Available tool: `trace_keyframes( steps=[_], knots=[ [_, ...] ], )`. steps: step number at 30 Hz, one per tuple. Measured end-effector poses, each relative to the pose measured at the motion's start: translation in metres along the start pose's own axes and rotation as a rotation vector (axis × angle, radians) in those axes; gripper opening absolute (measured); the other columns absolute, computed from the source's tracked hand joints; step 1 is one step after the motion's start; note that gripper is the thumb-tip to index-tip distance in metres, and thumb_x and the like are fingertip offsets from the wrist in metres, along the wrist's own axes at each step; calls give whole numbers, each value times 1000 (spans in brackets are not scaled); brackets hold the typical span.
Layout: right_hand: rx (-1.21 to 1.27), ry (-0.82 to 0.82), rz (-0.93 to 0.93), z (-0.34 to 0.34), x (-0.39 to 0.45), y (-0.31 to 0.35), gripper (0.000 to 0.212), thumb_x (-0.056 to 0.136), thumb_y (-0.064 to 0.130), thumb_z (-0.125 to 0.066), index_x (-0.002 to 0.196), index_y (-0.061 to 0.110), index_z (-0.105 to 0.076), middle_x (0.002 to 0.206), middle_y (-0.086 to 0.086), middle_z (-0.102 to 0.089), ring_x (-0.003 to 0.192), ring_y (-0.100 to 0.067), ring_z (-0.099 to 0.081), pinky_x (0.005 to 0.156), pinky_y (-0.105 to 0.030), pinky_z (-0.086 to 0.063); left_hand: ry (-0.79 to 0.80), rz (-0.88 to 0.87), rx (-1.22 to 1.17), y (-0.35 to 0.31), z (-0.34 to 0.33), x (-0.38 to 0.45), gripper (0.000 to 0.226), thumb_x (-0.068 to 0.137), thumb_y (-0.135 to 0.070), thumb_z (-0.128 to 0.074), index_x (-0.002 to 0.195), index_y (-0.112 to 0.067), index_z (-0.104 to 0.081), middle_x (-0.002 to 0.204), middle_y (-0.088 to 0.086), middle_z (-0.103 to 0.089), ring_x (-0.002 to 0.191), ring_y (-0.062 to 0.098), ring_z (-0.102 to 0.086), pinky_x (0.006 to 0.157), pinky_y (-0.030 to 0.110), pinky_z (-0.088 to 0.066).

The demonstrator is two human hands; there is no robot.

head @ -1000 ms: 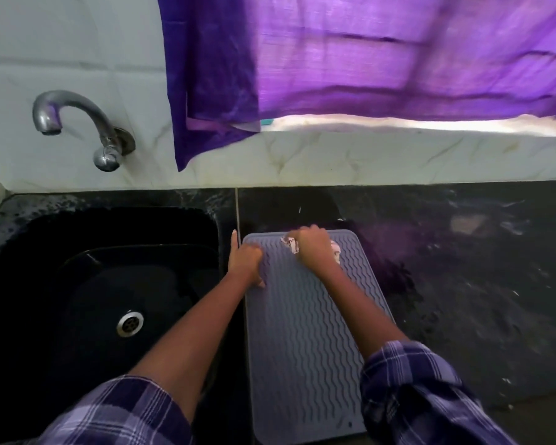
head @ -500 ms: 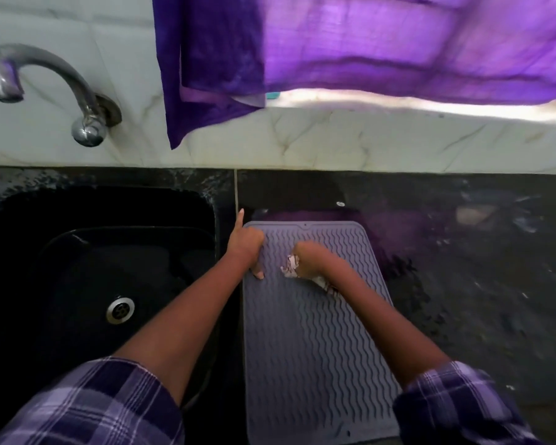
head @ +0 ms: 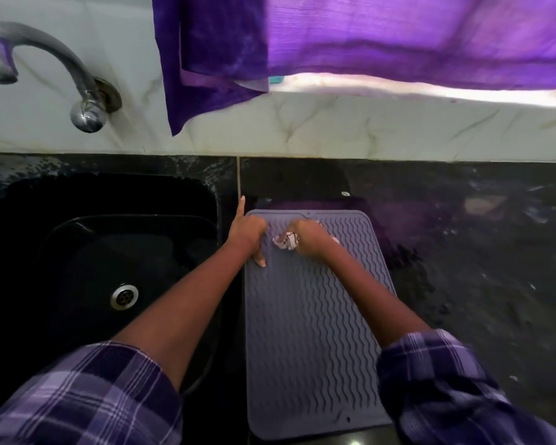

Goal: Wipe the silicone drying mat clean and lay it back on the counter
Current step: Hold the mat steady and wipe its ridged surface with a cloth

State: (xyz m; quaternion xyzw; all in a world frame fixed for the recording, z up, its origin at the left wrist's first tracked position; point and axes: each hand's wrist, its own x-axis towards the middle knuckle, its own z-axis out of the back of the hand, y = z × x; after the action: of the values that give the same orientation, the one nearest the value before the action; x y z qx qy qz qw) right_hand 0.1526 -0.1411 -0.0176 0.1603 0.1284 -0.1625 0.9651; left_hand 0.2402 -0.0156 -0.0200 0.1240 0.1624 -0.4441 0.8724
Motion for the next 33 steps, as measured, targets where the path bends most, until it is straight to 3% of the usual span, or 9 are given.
trace_keyframes(
  steps=[5, 7, 11, 16, 24, 27, 29, 31, 33],
  knots=[
    [-146, 374, -11, 5, -27, 6, 35, 88, 24, -63, 117, 6, -60, 118, -12, -63, 109, -26, -58, 98, -38, -47, -17, 10, -6, -4, -1, -1, 68, 62, -55, -80, 112, -12, -65, 113, 2, -68, 119, 19, -57, 119, 49, 10],
    [-160, 356, -30, 21, -21, 13, 37, 87, 30, -65, 116, 7, -60, 111, -7, -63, 105, -24, -58, 95, -38, -46, -30, 16, -17, -5, 0, -3, 65, 63, -53, -80, 111, -11, -66, 112, 3, -68, 119, 20, -57, 119, 48, 10],
    [-64, 16, -61, 32, -7, 20, 27, 86, 25, -65, 107, 9, -66, 107, -12, -68, 100, -28, -63, 89, -37, -51, -15, 34, -6, -5, 1, -5, 62, 66, -53, -78, 112, -13, -67, 112, 2, -70, 118, 18, -58, 119, 48, 9],
    [-128, -30, -27, -11, -37, 29, 29, 90, 20, -60, 115, 5, -62, 123, -16, -58, 113, -31, -56, 97, -38, -44, -37, 38, -8, -5, 0, -6, 62, 70, -49, -77, 116, -10, -64, 116, 3, -66, 122, 19, -55, 119, 49, 8],
    [-135, 383, -76, 1, -66, 29, 34, 89, 12, -58, 121, -1, -56, 124, -19, -59, 115, -31, -55, 95, -34, -44, -71, 15, 9, -8, -3, -14, 62, 69, -51, -77, 111, -8, -63, 112, 6, -67, 119, 22, -56, 120, 47, 6],
    [-81, 157, -103, 16, -55, 30, 33, 89, 21, -61, 117, 4, -60, 121, -17, -62, 113, -31, -58, 99, -38, -45, -181, 3, 11, -14, -11, -29, 43, 79, -41, -71, 107, -9, -67, 107, 6, -70, 116, 22, -58, 122, 43, 5],
    [-63, 6, -109, 13, -54, 31, 32, 90, 28, -59, 114, 7, -63, 118, -15, -64, 110, -31, -59, 99, -40, -47, -230, -18, -84, -19, -22, -41, 34, 81, -31, -68, 108, -11, -71, 114, 8, -69, 132, 26, -45, 123, 37, 2],
    [-73, -11, -105, -1, -62, 32, 31, 94, 28, -54, 114, 6, -63, 118, -16, -63, 111, -31, -58, 101, -43, -45, -167, -67, -155, -25, -32, -55, 41, 78, -35, -71, 114, -14, -69, 126, 4, -63, 141, 28, -31, 122, 38, -4],
    [-79, -21, -68, -14, -71, 32, 32, 95, 26, -51, 114, 4, -64, 120, -16, -62, 112, -32, -58, 99, -40, -46, -92, -120, -113, -30, -39, -65, 54, 78, -41, -70, 125, -15, -62, 132, 1, -57, 136, 22, -41, 121, 46, 1]
  ],
)
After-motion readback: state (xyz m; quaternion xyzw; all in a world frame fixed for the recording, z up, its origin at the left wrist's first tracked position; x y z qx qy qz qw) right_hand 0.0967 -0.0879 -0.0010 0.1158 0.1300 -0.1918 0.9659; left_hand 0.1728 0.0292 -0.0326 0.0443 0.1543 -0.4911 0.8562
